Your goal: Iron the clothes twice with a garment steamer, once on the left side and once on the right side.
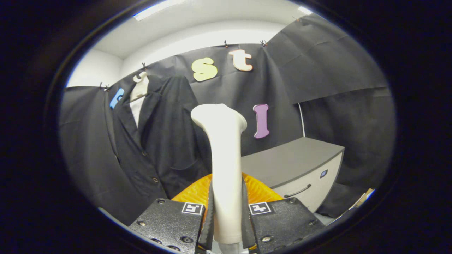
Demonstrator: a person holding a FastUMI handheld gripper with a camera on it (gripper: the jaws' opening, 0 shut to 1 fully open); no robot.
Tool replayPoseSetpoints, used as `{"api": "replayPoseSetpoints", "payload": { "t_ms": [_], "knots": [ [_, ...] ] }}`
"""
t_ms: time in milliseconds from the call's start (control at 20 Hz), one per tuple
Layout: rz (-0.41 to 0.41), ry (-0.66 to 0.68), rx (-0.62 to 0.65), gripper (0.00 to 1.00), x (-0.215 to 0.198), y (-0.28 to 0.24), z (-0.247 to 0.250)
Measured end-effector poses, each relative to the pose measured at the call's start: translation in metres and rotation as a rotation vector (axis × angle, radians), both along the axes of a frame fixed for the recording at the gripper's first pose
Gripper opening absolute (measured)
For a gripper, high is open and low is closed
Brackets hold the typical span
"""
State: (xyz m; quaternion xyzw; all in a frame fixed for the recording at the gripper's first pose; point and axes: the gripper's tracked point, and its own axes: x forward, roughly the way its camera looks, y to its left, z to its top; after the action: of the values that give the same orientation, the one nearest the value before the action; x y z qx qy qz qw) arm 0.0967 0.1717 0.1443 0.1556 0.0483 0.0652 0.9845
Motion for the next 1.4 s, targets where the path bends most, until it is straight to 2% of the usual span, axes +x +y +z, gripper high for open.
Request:
{"api": "replayPoseSetpoints", "payload": {
  "t_ms": [300, 600, 750, 1200, 1400],
  "knots": [
    [0.009, -0.127, 0.023, 0.34, 0.003, 0.018, 0.043],
    [0.036, -0.314, -0.029, 0.33, 0.025, 0.061, 0.104],
    [0.06, -0.368, -0.057, 0.33, 0.041, 0.09, 0.127],
    [0.088, -0.439, -0.079, 0.33, 0.089, 0.148, 0.176],
    [0.095, -0.44, -0.111, 0.34, 0.1, 0.166, 0.17]
  ]
}}
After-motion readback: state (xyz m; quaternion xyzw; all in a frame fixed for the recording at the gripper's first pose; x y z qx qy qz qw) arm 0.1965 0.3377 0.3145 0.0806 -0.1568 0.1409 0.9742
